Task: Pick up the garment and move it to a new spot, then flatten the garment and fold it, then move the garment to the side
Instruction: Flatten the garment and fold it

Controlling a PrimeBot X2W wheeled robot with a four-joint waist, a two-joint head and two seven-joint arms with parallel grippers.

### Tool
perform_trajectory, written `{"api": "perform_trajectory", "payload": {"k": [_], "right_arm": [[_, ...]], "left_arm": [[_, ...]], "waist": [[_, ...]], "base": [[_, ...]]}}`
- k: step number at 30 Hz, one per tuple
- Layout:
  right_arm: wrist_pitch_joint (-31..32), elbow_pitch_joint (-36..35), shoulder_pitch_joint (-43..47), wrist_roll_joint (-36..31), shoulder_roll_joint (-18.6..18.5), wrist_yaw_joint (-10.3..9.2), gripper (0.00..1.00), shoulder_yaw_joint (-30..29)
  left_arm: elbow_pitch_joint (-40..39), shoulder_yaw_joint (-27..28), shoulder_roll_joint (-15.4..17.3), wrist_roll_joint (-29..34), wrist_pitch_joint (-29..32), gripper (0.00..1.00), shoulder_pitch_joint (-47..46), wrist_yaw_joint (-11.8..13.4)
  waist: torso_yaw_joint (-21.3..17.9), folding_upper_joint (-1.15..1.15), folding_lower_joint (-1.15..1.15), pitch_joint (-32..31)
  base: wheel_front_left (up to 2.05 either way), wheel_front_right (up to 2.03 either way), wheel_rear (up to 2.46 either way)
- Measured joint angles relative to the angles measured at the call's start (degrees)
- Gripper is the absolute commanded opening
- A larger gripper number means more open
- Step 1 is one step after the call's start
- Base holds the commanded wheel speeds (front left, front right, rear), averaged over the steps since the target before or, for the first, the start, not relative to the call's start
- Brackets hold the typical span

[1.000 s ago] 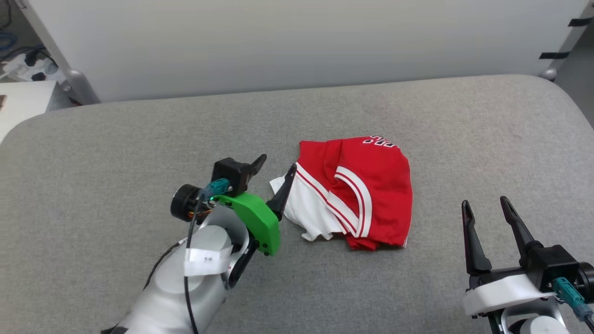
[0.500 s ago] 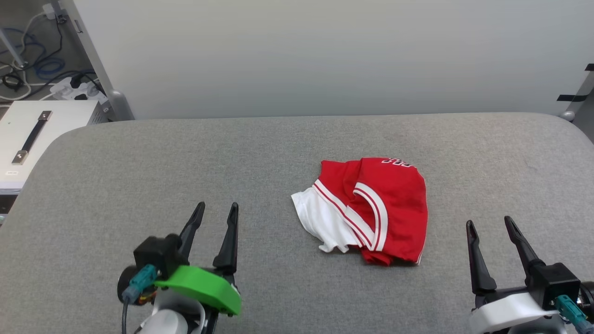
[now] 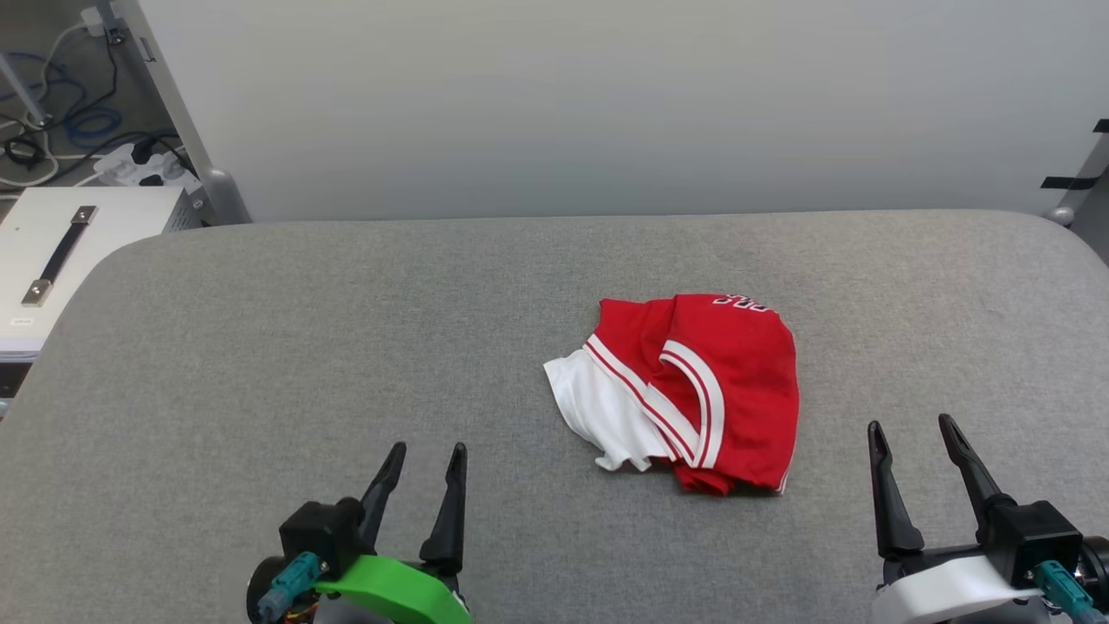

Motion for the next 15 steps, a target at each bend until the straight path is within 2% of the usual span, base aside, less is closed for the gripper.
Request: {"api": "perform_trajectory", "payload": {"k": [4, 7, 9, 10, 15], "right_arm": [[0.00, -0.62, -0.25, 0.00, 0.05, 0.00, 1.00, 0.11], [0.00, -1.07, -0.66, -0.01, 0.09, 0.00, 1.00, 0.16], [0.00, -1.19, -1.09, -0.02, 0.11, 0.00, 1.00, 0.37], [0.00, -1.18, -1.21, -0.05, 0.13, 0.00, 1.00, 0.63], [0.00, -1.24, -2.32, -0.09, 0.18, 0.00, 1.00, 1.45]], "left_arm": [[2.12, -0.94, -0.42, -0.03, 0.93, 1.00, -1.31, -0.19], [2.47, -1.48, -0.54, -0.16, 5.58, 1.00, -4.64, -0.02], [3.04, -2.09, -0.74, -1.38, 12.27, 1.00, -7.36, 0.54], [3.27, -2.91, -0.81, -2.00, 17.57, 1.00, -9.10, 1.09], [2.43, -6.04, -0.65, -1.08, 35.87, 1.00, -15.18, 4.39]], "waist": [[-0.41, 0.00, 0.00, 1.25], [-0.83, 0.00, 0.00, 2.51], [-1.16, 0.00, 0.00, 3.44], [-1.41, 0.00, 0.00, 4.09], [-2.60, 0.00, 0.00, 6.64]], "base": [[0.00, 0.00, 0.00], [0.00, 0.00, 0.00], [0.00, 0.00, 0.00], [0.00, 0.00, 0.00], [0.00, 0.00, 0.00]]}}
